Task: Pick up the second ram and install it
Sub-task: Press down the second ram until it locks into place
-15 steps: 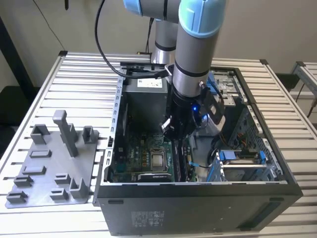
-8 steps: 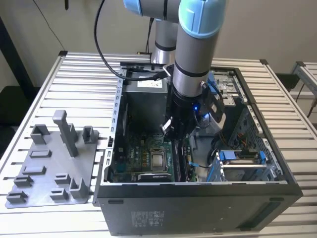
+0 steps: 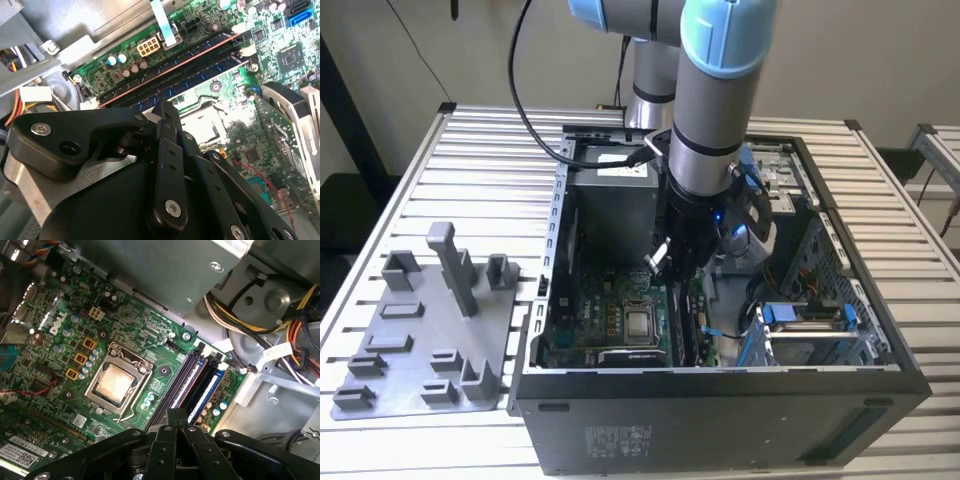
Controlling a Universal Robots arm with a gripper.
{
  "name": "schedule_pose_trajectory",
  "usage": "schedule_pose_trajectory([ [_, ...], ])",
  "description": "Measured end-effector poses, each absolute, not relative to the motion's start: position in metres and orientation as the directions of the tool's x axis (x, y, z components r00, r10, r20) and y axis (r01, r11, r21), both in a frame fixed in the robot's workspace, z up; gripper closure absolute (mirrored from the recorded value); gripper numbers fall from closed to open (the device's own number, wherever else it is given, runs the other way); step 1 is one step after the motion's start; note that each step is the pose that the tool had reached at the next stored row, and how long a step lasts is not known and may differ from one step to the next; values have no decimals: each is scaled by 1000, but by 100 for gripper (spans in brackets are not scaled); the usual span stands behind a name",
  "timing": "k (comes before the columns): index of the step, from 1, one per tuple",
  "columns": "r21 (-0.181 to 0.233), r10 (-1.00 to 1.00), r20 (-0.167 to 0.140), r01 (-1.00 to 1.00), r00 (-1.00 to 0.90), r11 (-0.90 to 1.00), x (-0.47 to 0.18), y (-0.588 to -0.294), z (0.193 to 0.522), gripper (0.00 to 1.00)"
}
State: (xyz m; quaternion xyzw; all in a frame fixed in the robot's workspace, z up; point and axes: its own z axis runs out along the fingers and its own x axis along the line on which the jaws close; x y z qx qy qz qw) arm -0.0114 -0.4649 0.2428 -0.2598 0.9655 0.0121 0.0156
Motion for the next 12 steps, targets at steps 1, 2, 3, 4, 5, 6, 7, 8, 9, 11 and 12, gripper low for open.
schedule_pose_trajectory([
  [1, 15, -511, -37, -512, -859, 859, -11, -465, 243, 89],
  [2, 15, -521, -37, -522, -853, 853, -11, -465, 243, 89],
  [3, 15, -531, -37, -531, -847, 847, -11, -465, 243, 89],
  [4, 15, -540, -37, -541, -841, 841, -11, -465, 243, 89],
  [5, 15, -550, -37, -551, -834, 834, -11, -465, 243, 89],
  [6, 15, -560, -37, -560, -828, 828, -11, -465, 243, 89],
  [7, 15, -568, -37, -569, -822, 822, -11, -465, 243, 89],
  [8, 15, -576, -37, -577, -816, 817, -11, -465, 243, 89],
  [9, 15, -585, -37, -586, -810, 810, -11, -465, 243, 89],
  [11, 15, -600, -37, -601, -799, 799, -11, -465, 243, 89],
  [12, 15, -607, -37, -608, -794, 794, -11, -465, 243, 89],
])
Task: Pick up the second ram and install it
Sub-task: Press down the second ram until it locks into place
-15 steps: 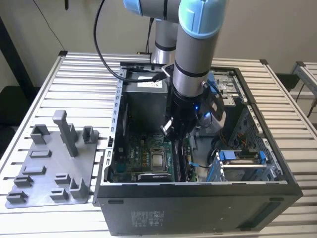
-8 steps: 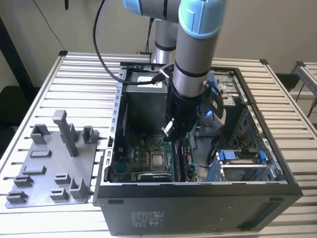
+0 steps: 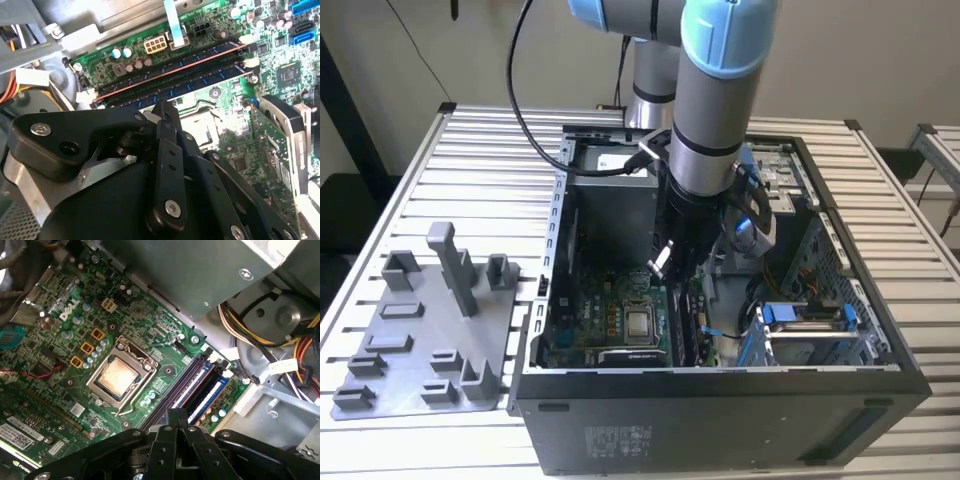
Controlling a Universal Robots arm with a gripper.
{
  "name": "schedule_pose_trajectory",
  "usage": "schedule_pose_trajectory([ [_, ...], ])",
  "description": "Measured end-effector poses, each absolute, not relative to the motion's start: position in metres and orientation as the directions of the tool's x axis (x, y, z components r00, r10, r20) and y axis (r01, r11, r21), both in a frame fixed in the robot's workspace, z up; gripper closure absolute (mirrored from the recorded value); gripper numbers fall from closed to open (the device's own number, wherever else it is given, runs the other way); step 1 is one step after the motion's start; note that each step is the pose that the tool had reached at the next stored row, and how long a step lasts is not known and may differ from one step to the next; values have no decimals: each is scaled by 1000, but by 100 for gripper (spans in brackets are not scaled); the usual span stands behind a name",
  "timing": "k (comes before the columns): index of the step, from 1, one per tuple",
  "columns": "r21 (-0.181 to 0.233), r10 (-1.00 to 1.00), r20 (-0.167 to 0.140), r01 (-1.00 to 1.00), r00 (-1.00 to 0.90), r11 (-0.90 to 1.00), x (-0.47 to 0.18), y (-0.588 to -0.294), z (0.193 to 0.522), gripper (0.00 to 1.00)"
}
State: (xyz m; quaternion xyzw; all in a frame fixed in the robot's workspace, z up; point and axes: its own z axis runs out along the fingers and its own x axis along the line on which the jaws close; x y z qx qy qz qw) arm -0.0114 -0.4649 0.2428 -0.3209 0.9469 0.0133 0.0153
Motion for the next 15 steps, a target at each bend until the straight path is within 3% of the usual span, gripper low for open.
schedule_pose_trajectory([
  [15, 18, -691, -49, -692, -721, 721, -11, -465, 243, 89],
])
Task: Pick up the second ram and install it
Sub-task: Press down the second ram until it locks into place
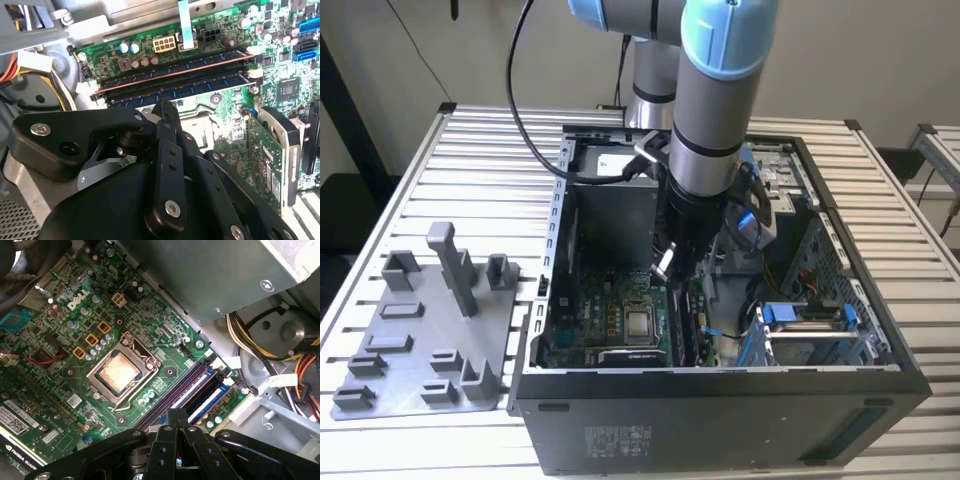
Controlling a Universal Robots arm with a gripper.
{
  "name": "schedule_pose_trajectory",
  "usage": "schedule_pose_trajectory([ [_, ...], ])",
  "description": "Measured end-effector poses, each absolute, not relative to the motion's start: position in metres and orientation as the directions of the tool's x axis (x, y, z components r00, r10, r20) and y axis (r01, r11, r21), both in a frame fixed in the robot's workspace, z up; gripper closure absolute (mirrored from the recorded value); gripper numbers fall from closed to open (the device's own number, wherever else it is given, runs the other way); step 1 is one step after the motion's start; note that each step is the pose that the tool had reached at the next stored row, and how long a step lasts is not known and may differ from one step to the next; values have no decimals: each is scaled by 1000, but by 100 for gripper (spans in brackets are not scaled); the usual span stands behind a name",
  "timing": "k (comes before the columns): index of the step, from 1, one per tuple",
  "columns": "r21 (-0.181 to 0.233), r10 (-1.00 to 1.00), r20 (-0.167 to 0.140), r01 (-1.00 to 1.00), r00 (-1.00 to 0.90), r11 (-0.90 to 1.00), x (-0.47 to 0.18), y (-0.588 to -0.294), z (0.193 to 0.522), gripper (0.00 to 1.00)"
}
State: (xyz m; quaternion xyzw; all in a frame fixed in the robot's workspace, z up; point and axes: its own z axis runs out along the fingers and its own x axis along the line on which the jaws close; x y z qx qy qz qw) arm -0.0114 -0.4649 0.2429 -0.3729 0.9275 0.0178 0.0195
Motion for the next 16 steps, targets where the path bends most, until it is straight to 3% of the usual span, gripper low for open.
schedule_pose_trajectory([
  [16, 14, -835, -57, -837, -547, 547, -11, -465, 243, 89],
])
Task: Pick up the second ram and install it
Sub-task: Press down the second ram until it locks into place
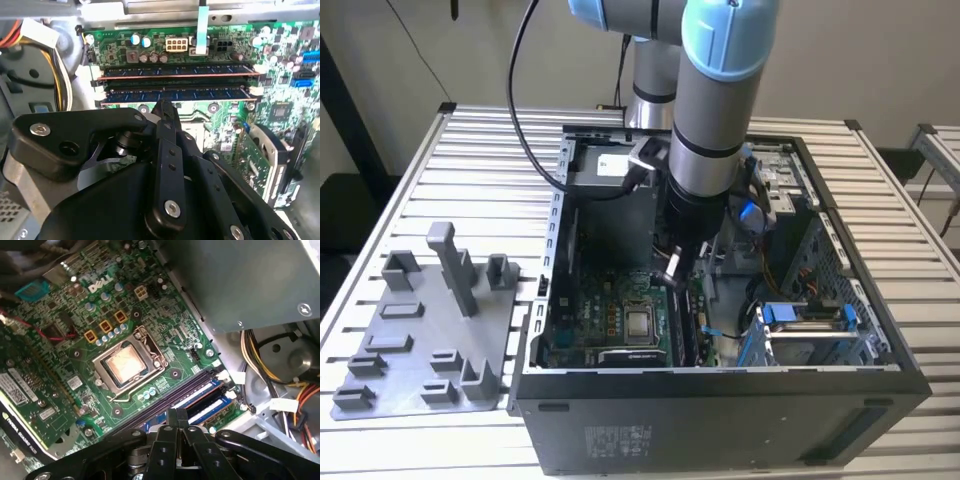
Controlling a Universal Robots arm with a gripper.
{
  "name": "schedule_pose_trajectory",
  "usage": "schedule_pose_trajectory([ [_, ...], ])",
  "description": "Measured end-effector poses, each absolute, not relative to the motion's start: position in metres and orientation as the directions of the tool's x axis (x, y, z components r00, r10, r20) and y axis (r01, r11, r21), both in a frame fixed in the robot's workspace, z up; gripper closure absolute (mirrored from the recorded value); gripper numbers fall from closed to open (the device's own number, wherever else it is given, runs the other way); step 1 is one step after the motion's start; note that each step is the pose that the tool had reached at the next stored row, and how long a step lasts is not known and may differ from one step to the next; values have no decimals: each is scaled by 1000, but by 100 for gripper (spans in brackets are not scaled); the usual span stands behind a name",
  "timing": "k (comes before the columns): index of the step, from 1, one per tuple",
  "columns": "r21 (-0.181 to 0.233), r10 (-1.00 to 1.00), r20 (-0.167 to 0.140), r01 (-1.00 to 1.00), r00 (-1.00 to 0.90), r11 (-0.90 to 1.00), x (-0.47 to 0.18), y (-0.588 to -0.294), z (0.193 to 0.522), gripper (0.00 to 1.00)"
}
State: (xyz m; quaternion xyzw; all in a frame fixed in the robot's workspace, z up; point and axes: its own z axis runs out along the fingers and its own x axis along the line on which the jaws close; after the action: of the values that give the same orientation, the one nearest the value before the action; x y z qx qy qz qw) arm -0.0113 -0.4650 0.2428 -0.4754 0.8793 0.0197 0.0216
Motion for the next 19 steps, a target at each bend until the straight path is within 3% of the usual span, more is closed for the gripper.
schedule_pose_trajectory([
  [19, -3, -971, -64, -973, -230, 231, -11, -465, 239, 89],
])
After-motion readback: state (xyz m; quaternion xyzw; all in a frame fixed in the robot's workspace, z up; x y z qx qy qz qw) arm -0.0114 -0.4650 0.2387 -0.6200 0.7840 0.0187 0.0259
